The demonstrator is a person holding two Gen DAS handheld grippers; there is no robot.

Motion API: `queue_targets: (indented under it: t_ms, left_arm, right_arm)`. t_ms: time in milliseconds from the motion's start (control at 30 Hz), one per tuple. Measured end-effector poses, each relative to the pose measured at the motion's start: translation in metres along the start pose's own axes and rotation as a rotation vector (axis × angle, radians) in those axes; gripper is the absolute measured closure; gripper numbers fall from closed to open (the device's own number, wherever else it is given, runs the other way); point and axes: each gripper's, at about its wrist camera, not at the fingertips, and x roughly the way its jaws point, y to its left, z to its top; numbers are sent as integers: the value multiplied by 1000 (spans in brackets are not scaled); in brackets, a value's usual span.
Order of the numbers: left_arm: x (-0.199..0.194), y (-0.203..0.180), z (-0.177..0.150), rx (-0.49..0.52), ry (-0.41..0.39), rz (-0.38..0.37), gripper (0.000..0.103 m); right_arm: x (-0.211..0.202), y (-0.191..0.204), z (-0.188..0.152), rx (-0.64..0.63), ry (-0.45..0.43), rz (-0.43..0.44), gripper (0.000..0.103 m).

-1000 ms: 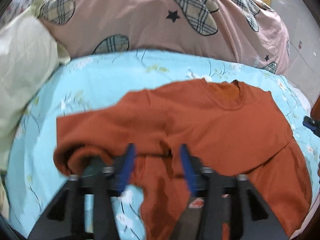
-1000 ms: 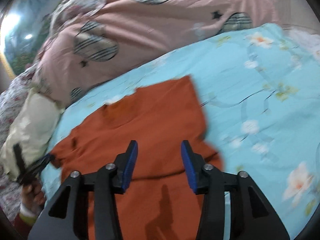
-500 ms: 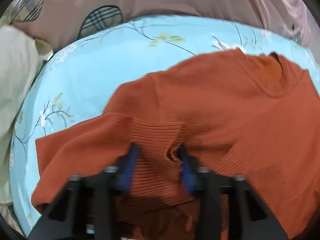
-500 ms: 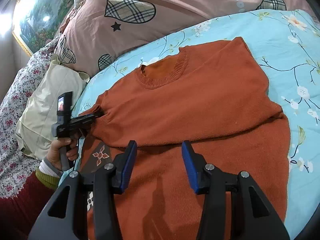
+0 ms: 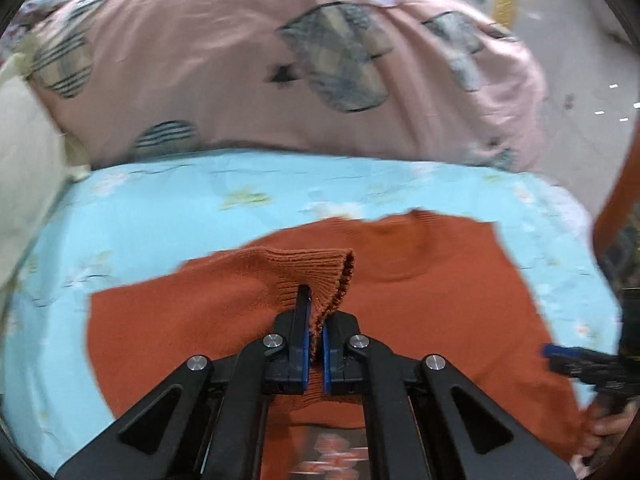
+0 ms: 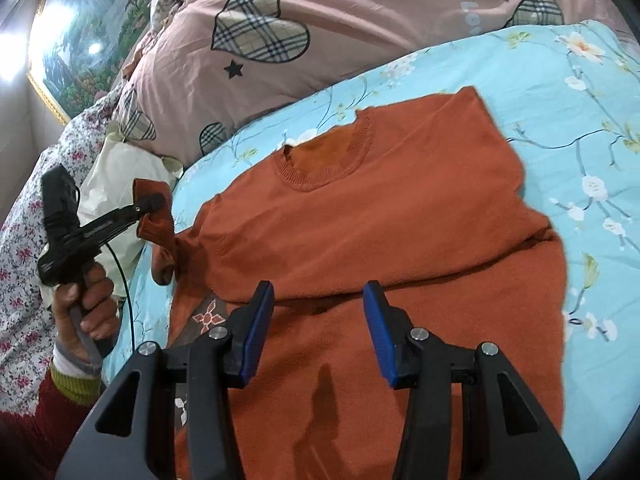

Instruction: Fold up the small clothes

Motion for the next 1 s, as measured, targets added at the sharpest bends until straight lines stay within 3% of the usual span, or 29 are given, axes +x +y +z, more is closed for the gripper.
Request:
queue_targets:
  t_ms: [100, 167, 367, 433, 533, 567, 600, 700, 867, 1000]
  left_arm:
    - [10, -40, -3, 2, 22, -142, 100]
    - [26, -68, -7, 11, 47, -198, 100]
    - [110, -115, -40, 22, 200, -236, 97]
    - [124, -114, -52, 20, 242, -216, 90]
    - [109, -99, -59, 7, 235, -214, 59]
    - [98, -92, -63, 7, 215, -196, 49]
    - [84, -83, -65, 0, 190, -180, 46]
    - [52, -49, -78, -55, 151, -135, 46]
    - [20, 28, -101, -200, 123, 126, 46]
    - [24, 81, -115, -308, 168, 227, 48]
  right_arm:
    - [-8, -11, 2, 28, -24, -18, 55]
    - [-9, -20, 3, 53, -25, -24, 55]
    - [-3, -31, 4, 71, 4, -29, 55]
    - [3, -32, 5, 71, 22, -24, 55]
    - [16, -31, 7, 75, 43, -15, 48]
    - [22, -29, 8, 74, 49, -9, 46]
    - [28, -27, 9, 72, 56, -1, 45]
    - [47, -21, 13, 69, 80, 23, 43]
    - [82, -13, 23, 70, 115, 37, 41]
    - [107, -9, 27, 77, 149, -6, 41]
